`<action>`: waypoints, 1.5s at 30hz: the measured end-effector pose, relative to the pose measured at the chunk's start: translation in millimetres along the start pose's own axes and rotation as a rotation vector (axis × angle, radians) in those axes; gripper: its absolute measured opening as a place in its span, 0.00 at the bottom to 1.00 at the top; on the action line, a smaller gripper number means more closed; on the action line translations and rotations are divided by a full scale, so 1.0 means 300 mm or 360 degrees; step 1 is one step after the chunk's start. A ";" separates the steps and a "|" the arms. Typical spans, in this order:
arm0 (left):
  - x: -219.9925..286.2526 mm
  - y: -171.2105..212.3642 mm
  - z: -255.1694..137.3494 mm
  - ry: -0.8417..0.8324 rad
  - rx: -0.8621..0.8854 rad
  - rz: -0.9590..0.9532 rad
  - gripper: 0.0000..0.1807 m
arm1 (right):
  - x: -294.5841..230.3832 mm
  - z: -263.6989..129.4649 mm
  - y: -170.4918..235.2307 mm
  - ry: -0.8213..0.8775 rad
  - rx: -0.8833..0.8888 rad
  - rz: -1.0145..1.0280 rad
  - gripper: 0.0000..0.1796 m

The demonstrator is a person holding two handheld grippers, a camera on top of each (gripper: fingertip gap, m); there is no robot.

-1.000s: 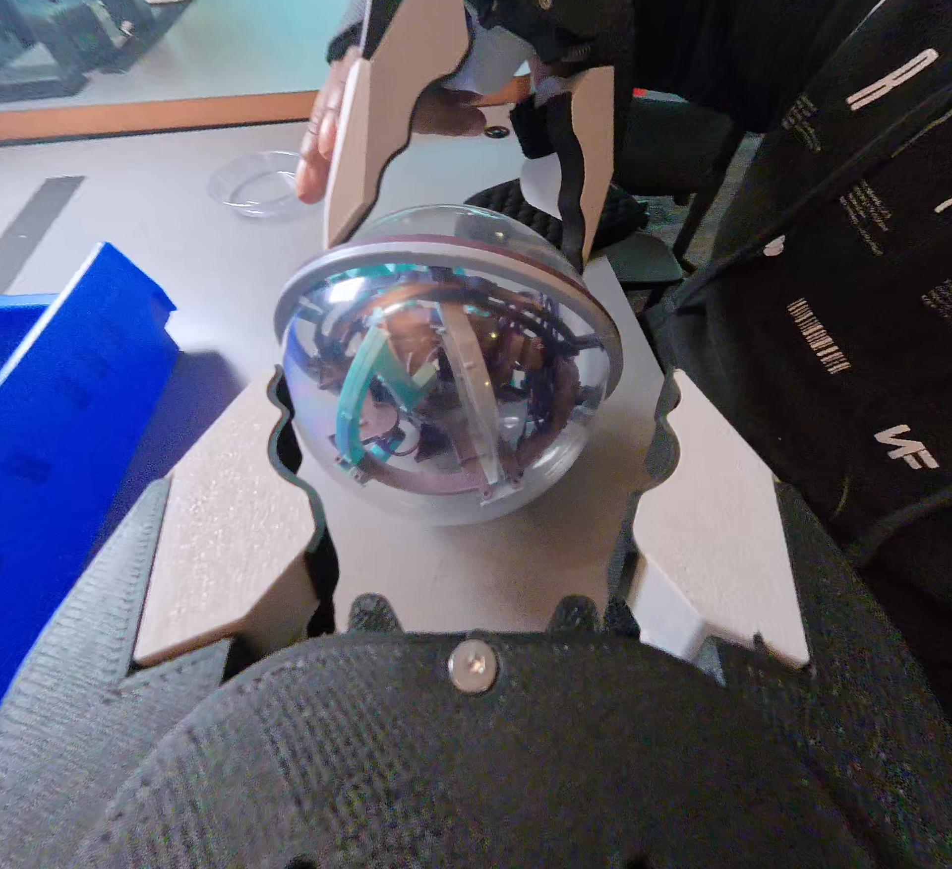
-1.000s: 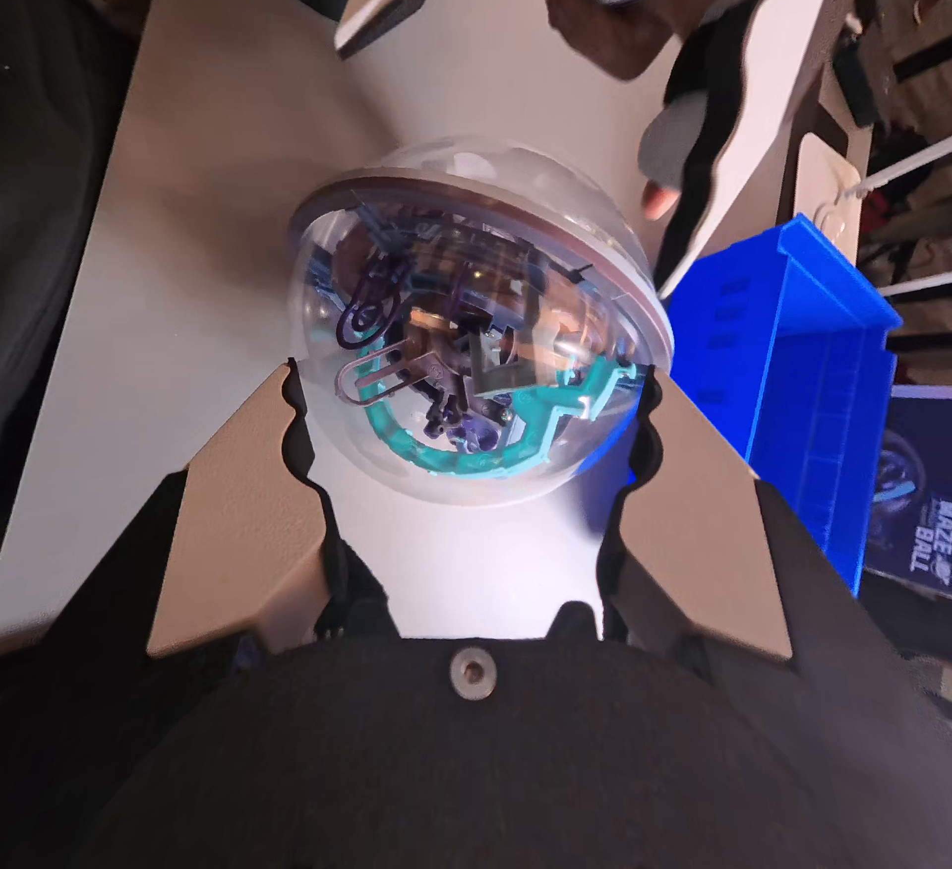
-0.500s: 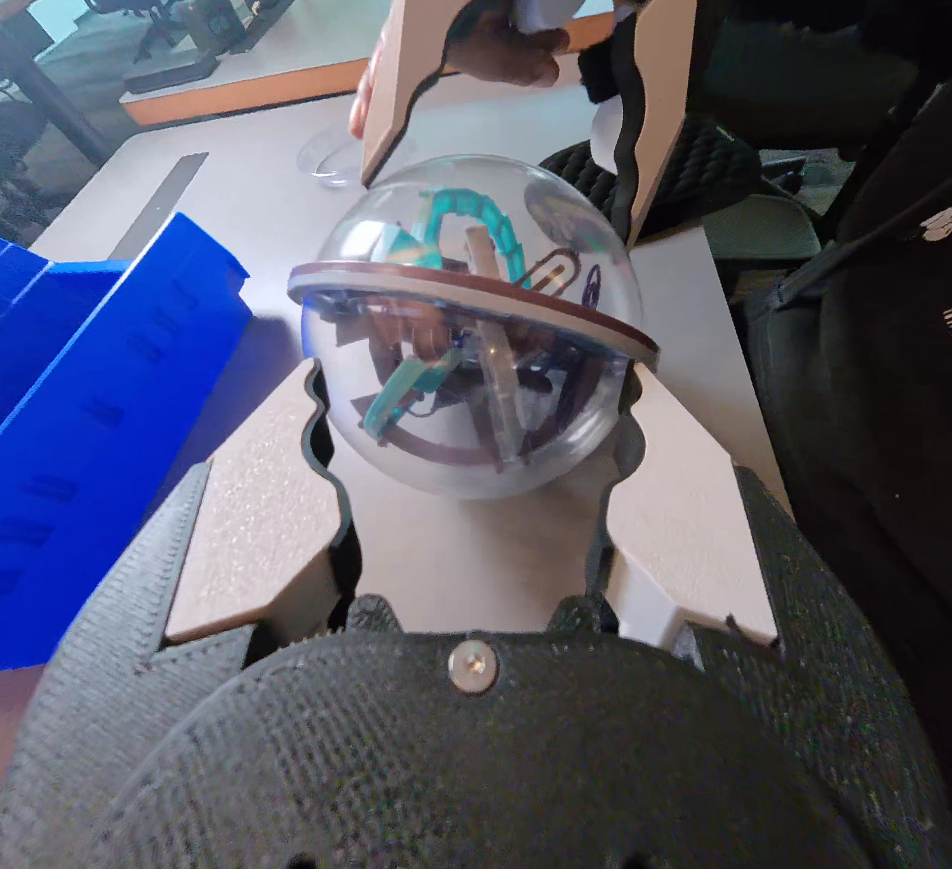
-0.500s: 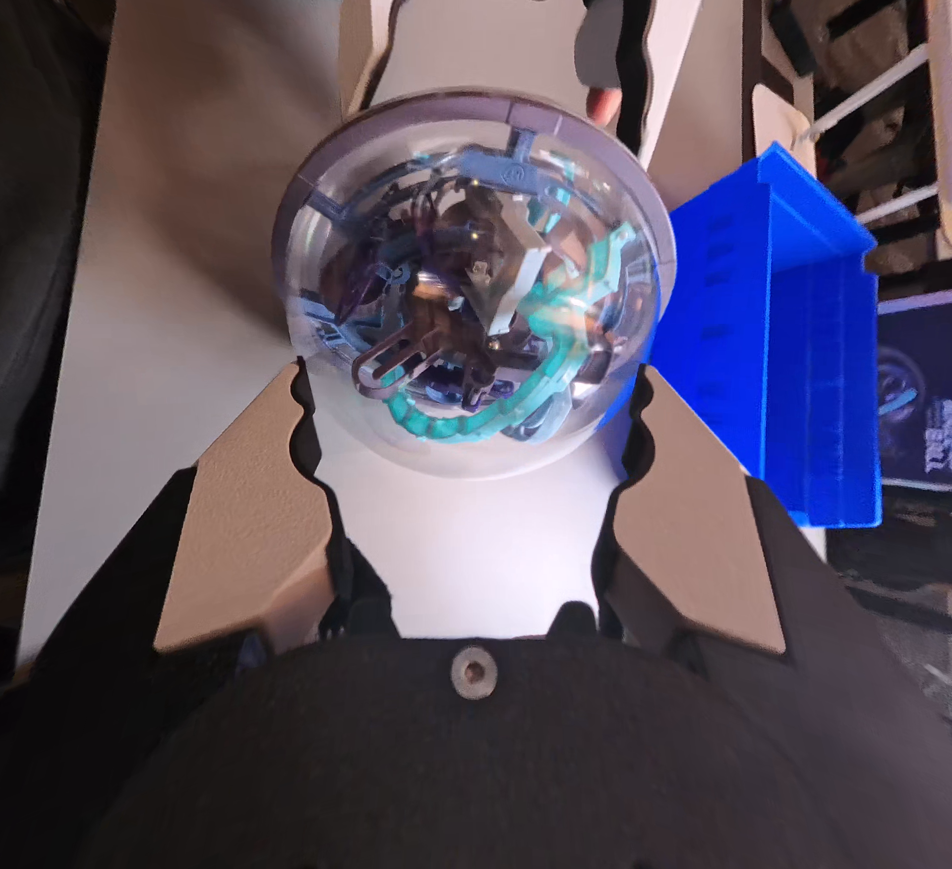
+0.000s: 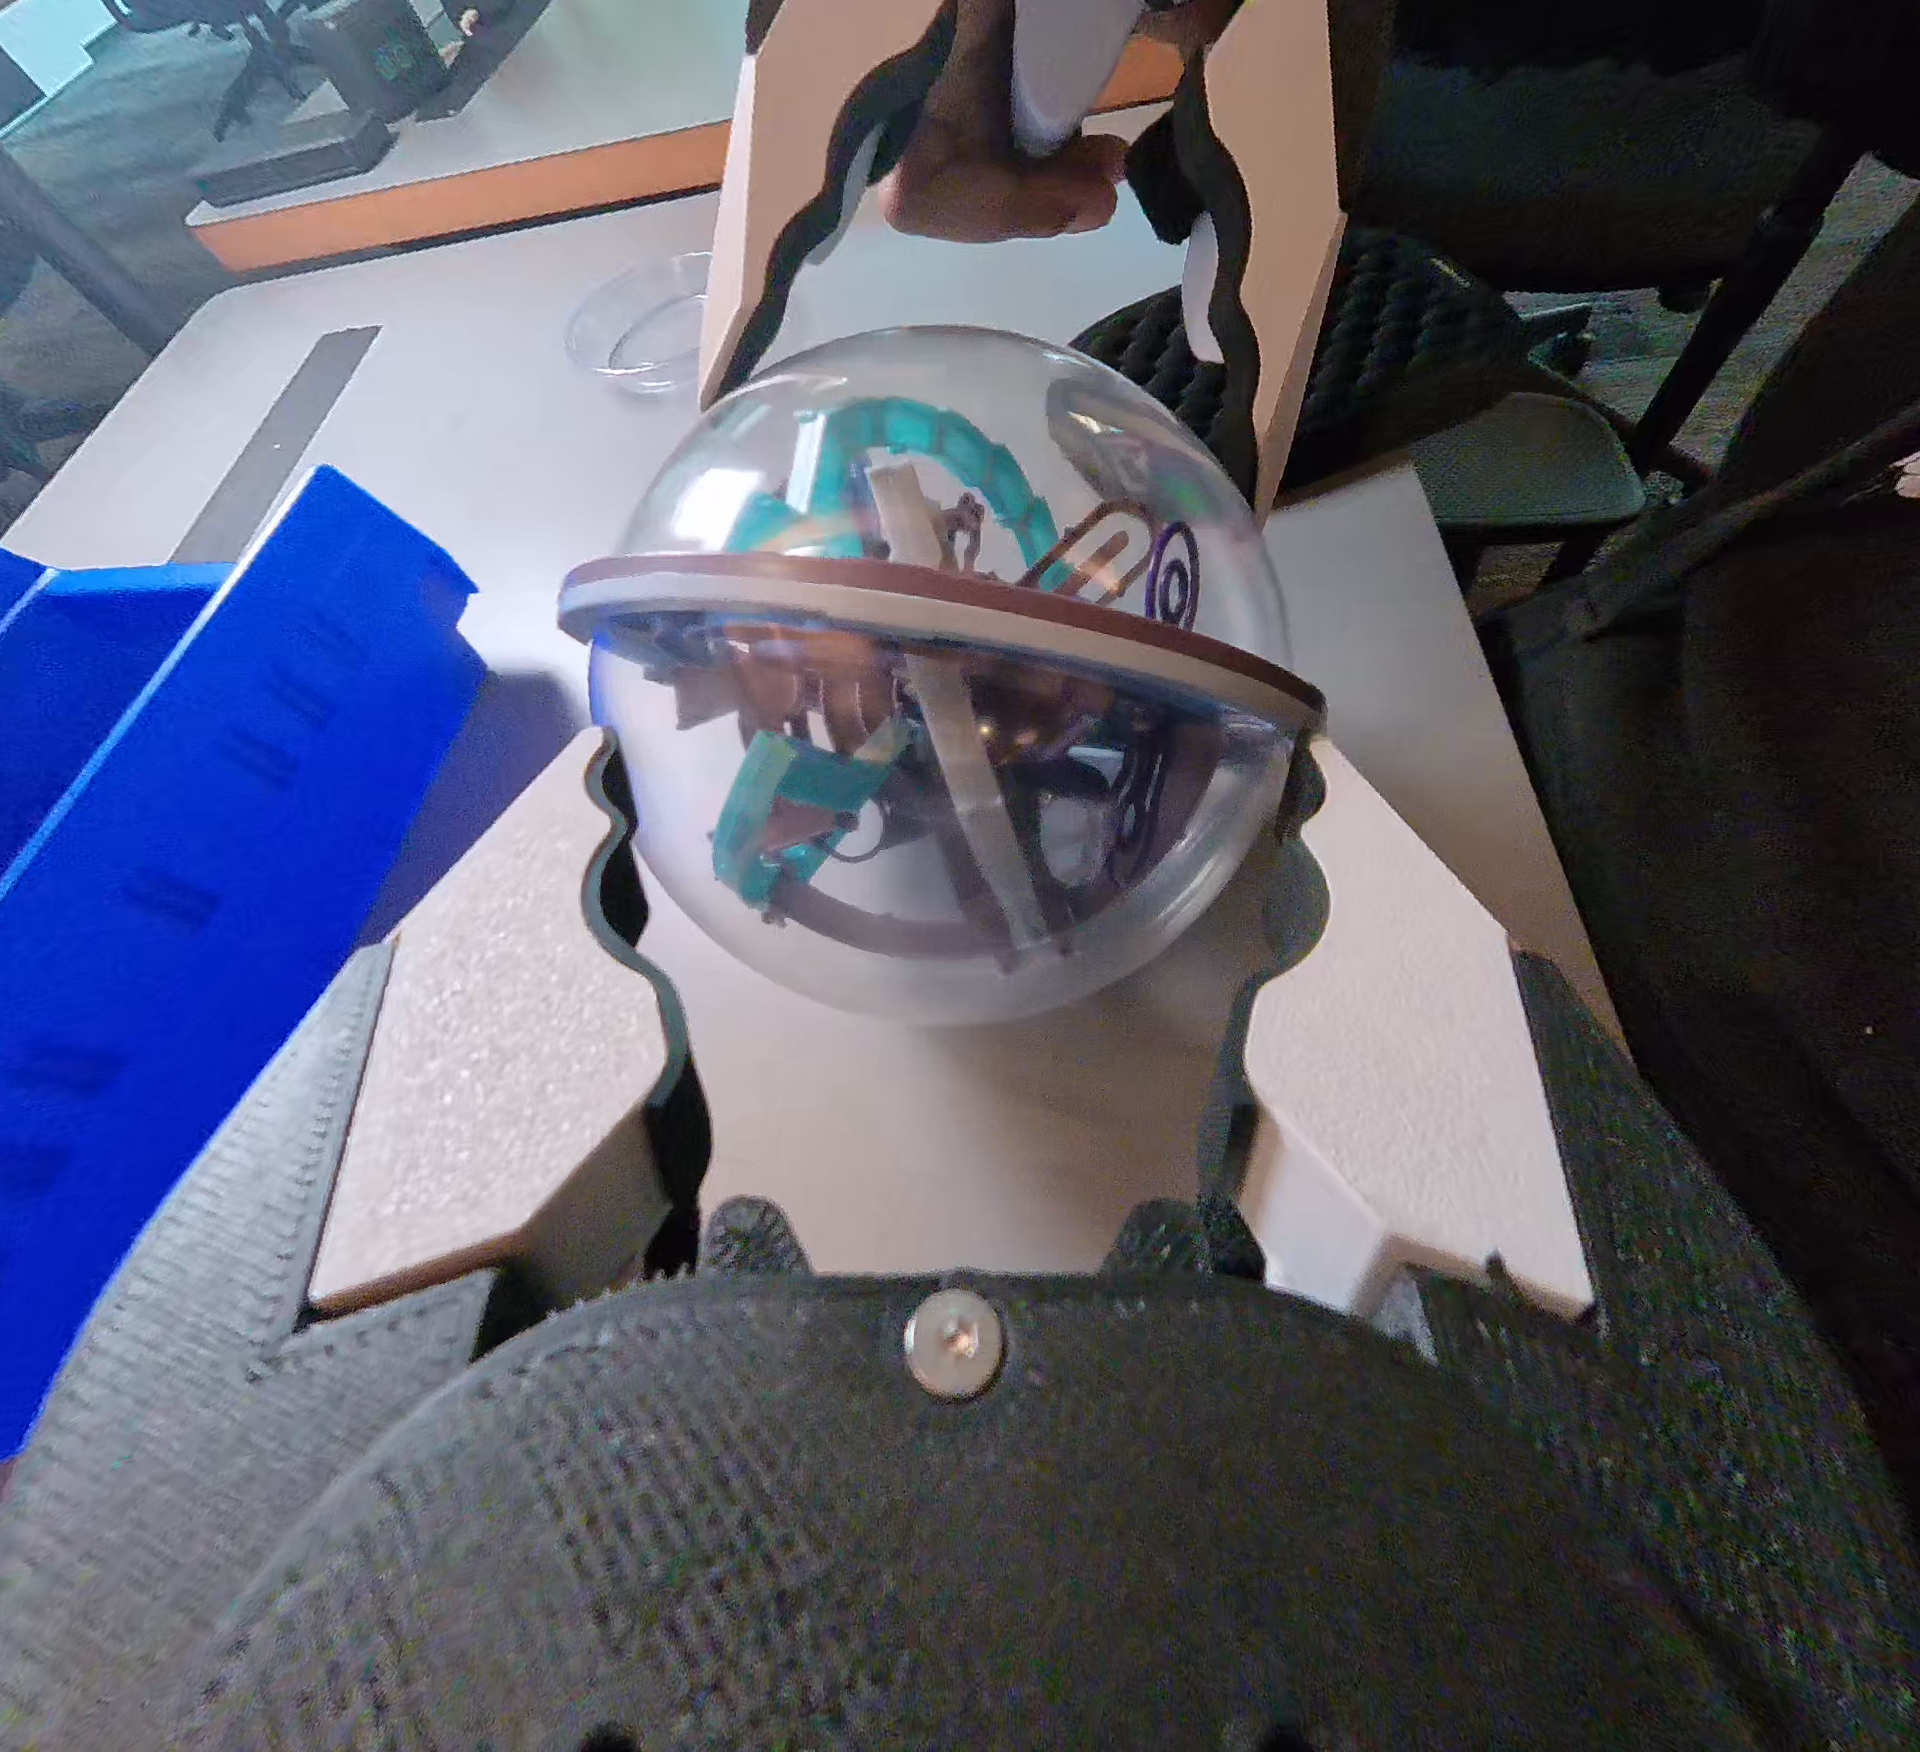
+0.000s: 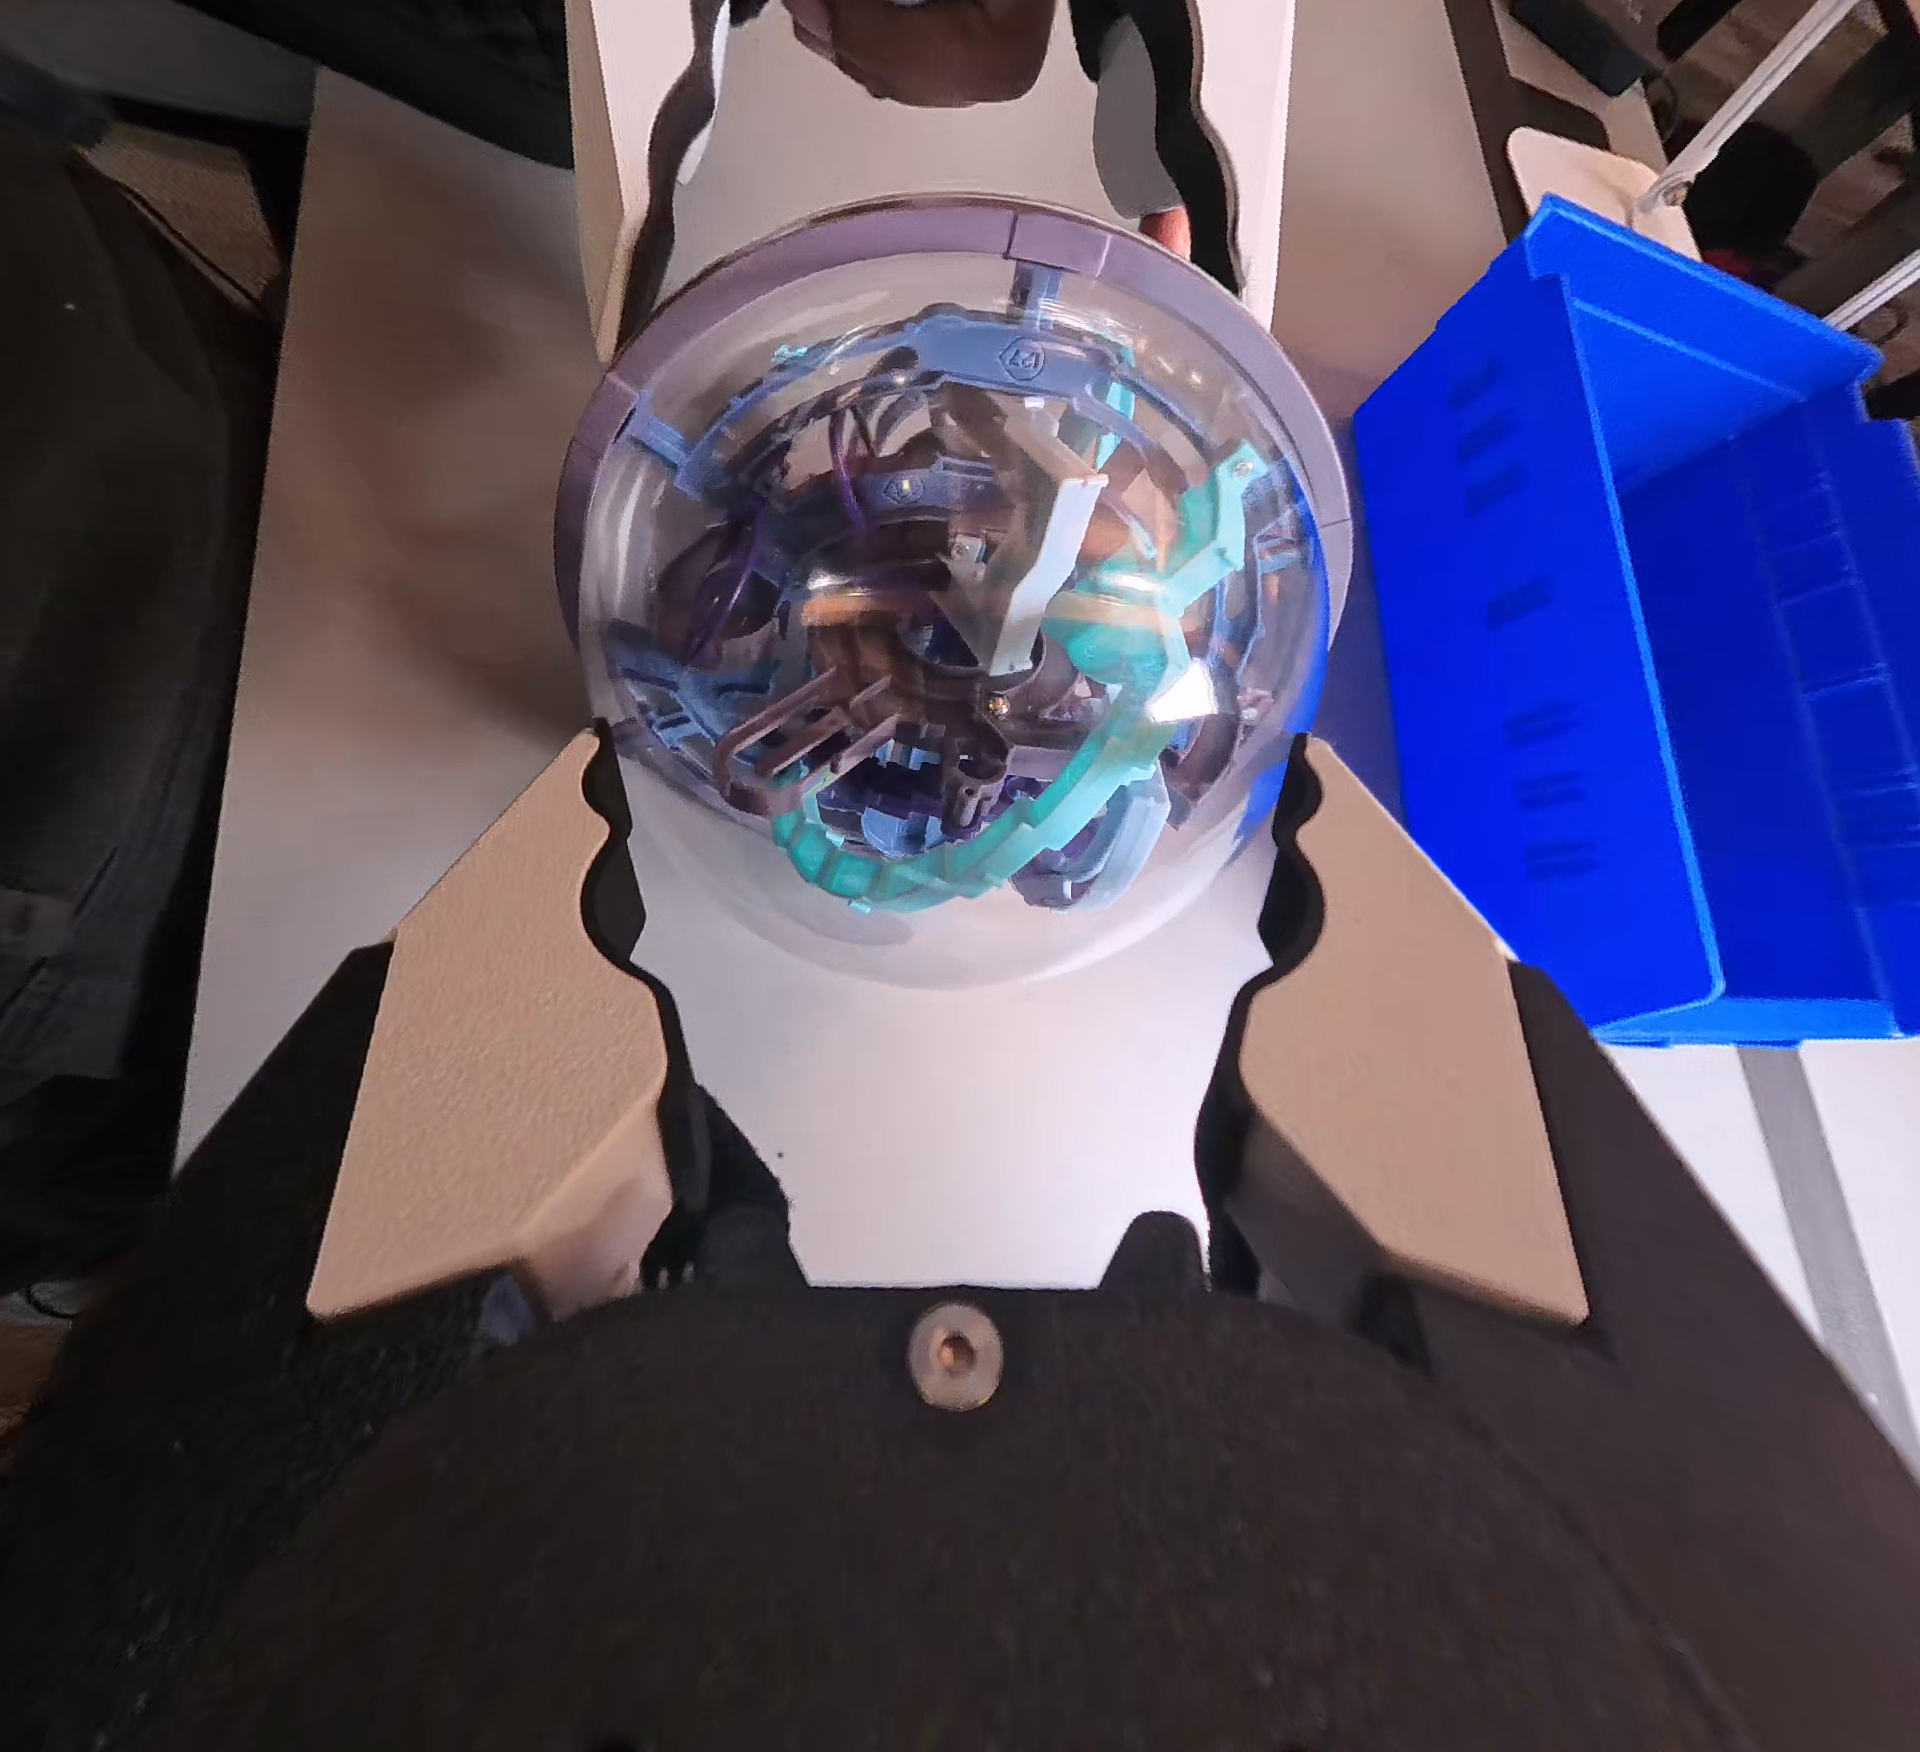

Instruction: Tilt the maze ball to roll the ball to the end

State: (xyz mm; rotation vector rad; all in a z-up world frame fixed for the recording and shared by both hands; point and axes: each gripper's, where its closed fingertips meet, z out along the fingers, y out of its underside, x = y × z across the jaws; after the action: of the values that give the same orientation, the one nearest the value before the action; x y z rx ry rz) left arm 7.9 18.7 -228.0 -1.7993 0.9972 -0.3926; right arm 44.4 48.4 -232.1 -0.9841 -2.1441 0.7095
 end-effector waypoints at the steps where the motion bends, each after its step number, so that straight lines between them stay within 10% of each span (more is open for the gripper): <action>1: -0.007 0.002 0.005 0.0007 -0.0007 0.0005 0.68 | 0.004 0.001 0.002 -0.0006 0.0006 0.0022 0.68; 16: -0.113 -0.004 0.024 0.0420 0.0017 -0.0119 0.68 | 0.066 0.027 0.020 0.0001 0.0067 0.0342 0.69; 45: -0.003 -0.075 0.046 0.0001 0.0019 0.0024 0.67 | -0.012 -0.021 0.107 -0.0028 0.0047 0.0234 0.66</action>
State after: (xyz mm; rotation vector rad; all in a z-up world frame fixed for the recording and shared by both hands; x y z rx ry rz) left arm 26.5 31.5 -214.2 -1.7802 1.0064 -0.3887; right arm 64.9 65.1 -251.7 -1.1323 -2.0856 0.8205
